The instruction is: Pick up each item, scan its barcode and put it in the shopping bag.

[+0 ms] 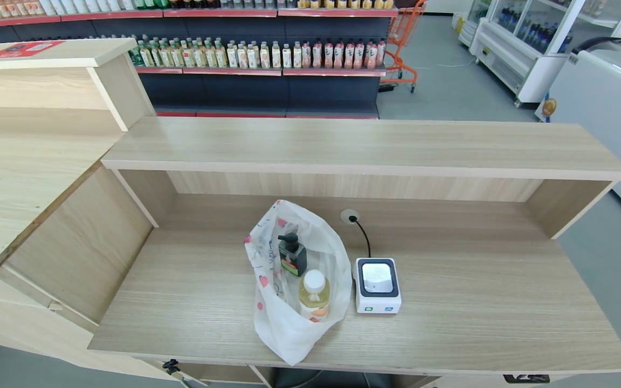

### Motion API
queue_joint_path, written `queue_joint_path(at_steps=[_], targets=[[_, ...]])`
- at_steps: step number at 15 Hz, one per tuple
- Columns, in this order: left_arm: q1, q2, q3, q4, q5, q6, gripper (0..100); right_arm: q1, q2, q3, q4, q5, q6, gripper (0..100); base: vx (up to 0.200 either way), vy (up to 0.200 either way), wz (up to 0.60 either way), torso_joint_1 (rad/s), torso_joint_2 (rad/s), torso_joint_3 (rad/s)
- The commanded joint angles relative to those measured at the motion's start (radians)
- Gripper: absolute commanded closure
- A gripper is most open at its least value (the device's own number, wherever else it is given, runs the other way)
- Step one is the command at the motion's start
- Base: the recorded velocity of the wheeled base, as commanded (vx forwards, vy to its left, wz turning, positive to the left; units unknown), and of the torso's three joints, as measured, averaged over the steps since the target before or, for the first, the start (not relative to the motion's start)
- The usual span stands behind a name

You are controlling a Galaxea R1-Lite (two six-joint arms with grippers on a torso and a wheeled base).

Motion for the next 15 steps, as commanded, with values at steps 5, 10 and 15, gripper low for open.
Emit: queue_joint_path(at_steps=[5,10,15], targets=[[0.000,0.000,0.000,0.000,0.000,0.000,0,0.000,-0.012,0.000,0.003,0.000,0.002,0,0.000,0.000,0.00,0.000,0.00,0.000],[0.000,0.000,0.000,0.000,0.000,-0.005,0,0.000,-0.012,0.000,0.003,0.000,0.008,0,0.000,0.000,0.00,0.000,0.00,0.000],[0.000,0.000,0.000,0.000,-0.001,0.009,0,0.000,-0.012,0.000,0.003,0.001,0.004,0,0.000,-0.200,0.00,0.004,0.00,0.004]])
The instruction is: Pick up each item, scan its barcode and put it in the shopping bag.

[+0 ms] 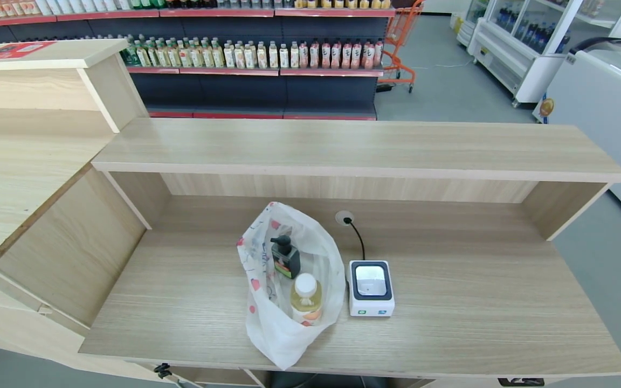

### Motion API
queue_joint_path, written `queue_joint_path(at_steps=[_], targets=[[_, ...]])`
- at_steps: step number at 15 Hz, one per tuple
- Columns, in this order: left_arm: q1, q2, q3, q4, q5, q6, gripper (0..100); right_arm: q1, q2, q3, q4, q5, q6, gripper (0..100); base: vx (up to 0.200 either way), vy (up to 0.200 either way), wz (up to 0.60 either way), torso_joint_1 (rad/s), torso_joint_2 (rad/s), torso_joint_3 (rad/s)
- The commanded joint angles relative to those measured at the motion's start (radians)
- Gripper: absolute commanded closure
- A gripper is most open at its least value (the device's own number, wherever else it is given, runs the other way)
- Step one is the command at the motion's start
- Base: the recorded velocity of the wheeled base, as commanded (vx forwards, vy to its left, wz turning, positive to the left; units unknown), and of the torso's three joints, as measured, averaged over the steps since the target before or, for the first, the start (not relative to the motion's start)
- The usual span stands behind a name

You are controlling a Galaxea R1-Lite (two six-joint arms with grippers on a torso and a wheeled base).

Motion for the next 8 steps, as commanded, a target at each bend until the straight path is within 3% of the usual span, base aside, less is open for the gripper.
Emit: queue_joint_path(at_steps=[1,3,6,8], targets=[[0.000,0.000,0.000,0.000,0.000,0.002,0,0.001,0.005,0.000,0.000,0.001,0.001,0,0.000,-0.200,0.00,0.007,0.01,0.002],[0.000,0.000,0.000,0.000,0.002,-0.002,0,0.001,0.005,0.000,0.000,0.000,0.004,0,0.000,-0.200,0.00,0.002,0.00,0.002],[0.000,0.001,0.000,0.000,0.000,-0.001,0,0.001,0.005,0.000,0.000,0.000,0.004,0,0.000,0.000,0.00,0.000,0.00,0.000],[0.000,0.009,0.002,0.000,0.000,-0.001,0,0.001,0.005,0.000,0.000,0.000,0.002,0,0.200,0.000,0.00,0.000,0.00,-0.002]])
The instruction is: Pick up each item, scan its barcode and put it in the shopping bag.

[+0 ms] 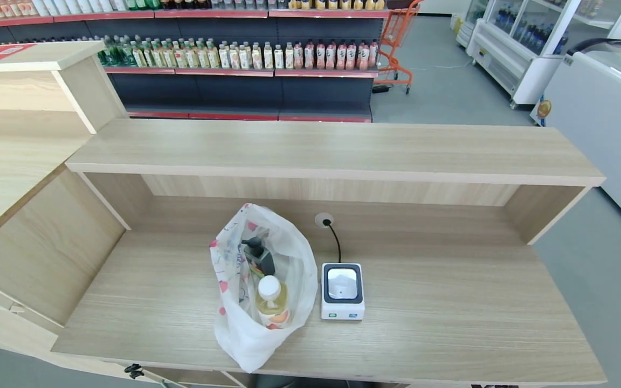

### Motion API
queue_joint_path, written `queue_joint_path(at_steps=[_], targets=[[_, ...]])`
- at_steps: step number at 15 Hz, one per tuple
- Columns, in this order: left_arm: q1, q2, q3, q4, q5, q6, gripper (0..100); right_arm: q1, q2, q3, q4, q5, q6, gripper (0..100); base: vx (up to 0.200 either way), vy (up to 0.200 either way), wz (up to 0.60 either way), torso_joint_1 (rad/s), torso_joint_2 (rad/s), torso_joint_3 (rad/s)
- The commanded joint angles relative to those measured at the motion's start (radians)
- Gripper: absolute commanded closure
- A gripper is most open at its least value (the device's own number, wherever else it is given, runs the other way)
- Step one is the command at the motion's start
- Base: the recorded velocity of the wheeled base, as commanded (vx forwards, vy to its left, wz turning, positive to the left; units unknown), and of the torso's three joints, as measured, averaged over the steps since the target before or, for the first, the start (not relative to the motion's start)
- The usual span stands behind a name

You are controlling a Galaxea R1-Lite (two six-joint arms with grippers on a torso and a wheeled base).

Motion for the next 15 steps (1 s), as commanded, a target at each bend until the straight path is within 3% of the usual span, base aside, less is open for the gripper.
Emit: queue_joint_path(at_steps=[1,4,5,15], targets=[[0.001,0.005,0.000,-0.001,0.000,-0.001,0,0.002,0.004,0.000,0.000,0.000,0.001,0,0.200,0.000,0.00,-0.012,-0.01,0.002],[0.001,-0.004,0.000,-0.001,0.001,-0.004,0,0.002,0.004,-0.001,0.000,0.002,0.001,0,0.067,0.000,0.00,-0.002,0.00,0.001],[0.001,-0.004,0.000,-0.001,0.001,-0.004,0,0.002,0.004,0.000,0.001,0.000,0.001,100,0.000,0.000,0.00,0.000,0.00,0.000],[0.001,-0.004,0.000,-0.001,0.001,-0.004,0,0.002,0.004,0.000,0.000,0.000,0.010,100,0.000,0.000,0.00,0.000,0.00,0.000]])
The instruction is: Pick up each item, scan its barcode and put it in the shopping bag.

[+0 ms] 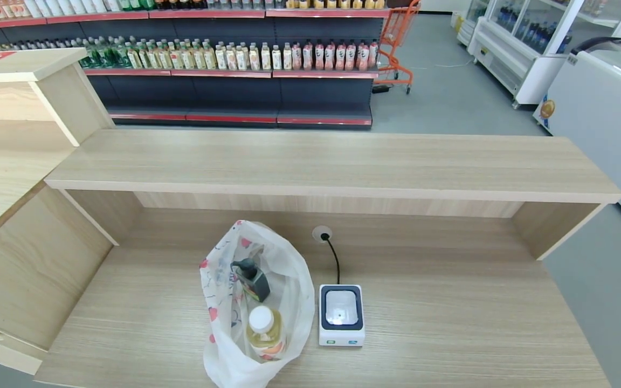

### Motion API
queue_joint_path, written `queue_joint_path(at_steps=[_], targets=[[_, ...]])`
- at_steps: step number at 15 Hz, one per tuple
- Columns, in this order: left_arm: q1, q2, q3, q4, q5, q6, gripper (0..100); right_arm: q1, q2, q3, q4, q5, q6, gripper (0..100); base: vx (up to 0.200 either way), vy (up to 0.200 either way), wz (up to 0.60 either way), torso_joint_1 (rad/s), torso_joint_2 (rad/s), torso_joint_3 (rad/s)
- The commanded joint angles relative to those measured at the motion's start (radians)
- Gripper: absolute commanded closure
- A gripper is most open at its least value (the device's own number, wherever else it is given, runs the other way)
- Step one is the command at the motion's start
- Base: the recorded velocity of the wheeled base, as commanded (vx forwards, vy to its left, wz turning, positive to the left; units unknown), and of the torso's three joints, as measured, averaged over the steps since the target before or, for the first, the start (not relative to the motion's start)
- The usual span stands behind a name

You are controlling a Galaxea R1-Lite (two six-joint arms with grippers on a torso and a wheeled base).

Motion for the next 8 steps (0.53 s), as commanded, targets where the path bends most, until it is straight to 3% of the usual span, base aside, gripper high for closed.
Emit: queue_joint_path(at_steps=[1,8], targets=[[0.000,0.000,0.000,0.000,0.000,0.000,0,0.000,0.003,0.000,0.000,0.000,-0.001,100,0.000,0.000,0.00,0.000,0.00,0.000],[0.000,0.000,0.000,0.000,0.000,0.000,0,0.000,0.003,0.000,0.000,0.000,-0.007,100,0.000,0.000,0.00,0.000,0.00,0.000]])
